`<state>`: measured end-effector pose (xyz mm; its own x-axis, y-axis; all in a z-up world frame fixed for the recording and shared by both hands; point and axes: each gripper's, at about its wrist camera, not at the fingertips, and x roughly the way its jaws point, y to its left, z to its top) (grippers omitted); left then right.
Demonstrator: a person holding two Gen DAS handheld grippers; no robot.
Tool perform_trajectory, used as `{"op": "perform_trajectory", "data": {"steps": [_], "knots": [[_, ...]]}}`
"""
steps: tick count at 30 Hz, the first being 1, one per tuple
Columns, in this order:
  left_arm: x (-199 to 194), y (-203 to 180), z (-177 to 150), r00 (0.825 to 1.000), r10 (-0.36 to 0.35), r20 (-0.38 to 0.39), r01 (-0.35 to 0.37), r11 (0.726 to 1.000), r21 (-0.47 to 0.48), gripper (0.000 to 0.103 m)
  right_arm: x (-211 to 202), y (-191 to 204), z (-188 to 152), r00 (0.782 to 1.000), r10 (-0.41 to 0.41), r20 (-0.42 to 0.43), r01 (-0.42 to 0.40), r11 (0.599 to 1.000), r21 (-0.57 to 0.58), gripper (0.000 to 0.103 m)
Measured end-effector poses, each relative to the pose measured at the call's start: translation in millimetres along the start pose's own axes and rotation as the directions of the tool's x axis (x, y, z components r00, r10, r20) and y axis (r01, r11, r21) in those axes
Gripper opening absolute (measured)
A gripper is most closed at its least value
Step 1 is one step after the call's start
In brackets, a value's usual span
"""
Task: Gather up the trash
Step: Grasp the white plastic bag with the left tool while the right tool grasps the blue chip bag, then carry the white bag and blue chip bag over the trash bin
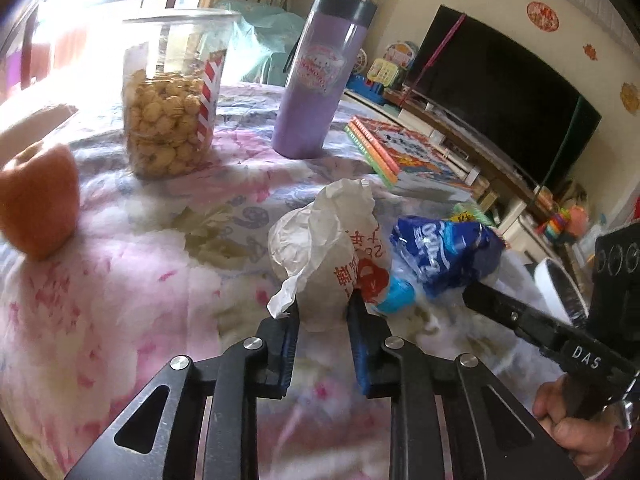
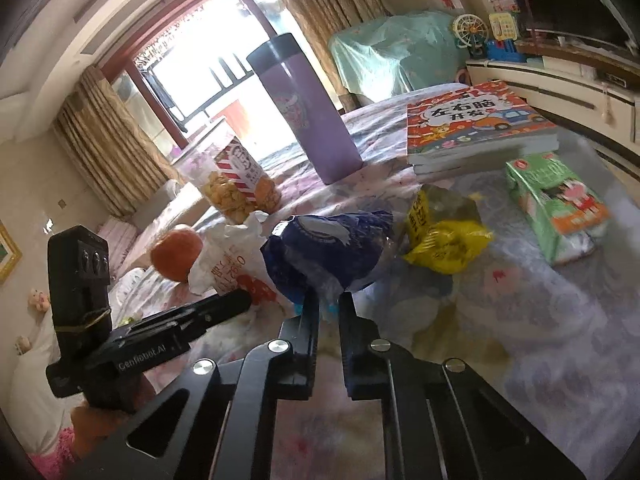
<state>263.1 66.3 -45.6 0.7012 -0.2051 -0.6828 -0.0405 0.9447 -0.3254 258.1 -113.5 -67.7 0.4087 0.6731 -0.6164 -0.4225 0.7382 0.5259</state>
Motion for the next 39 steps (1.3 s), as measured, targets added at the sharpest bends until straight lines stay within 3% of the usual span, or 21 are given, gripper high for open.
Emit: {"op": "perform_trajectory", "data": {"steps": [8, 16, 28, 39], "knots": [[-41.7, -17.4, -38.3, 0.999, -0.037, 0.016, 0.037, 0.999, -0.025, 0.021, -48.8, -7.0, -36.5, 1.000, 0.005, 0.005, -0.005, 0.999, 0.041, 0.009], [-57.0, -54.6, -60.7, 0.997, -0.075, -0.007, 0.075, 0.997, 0.009, 0.021, -93.4, -18.9, -57.1, 0.999, -0.008, 0.041, 0.005, 0.998, 0.060, 0.009], [-46.3, -128.1, -68.2, 0.987, -0.151, -0.051, 0.155, 0.983, 0.102, 0.021, -153.6, -54.3, -65.6, 0.990, -0.085, 0.110, 0.075, 0.992, 0.100, 0.009], [-19.2, -172.9, -63.2, 0.977, -0.192, -0.091, 0.205, 0.965, 0.164, 0.021, -193.0, -80.6, -77.0, 0.975, -0.164, 0.149, 0.146, 0.981, 0.130, 0.009]]}}
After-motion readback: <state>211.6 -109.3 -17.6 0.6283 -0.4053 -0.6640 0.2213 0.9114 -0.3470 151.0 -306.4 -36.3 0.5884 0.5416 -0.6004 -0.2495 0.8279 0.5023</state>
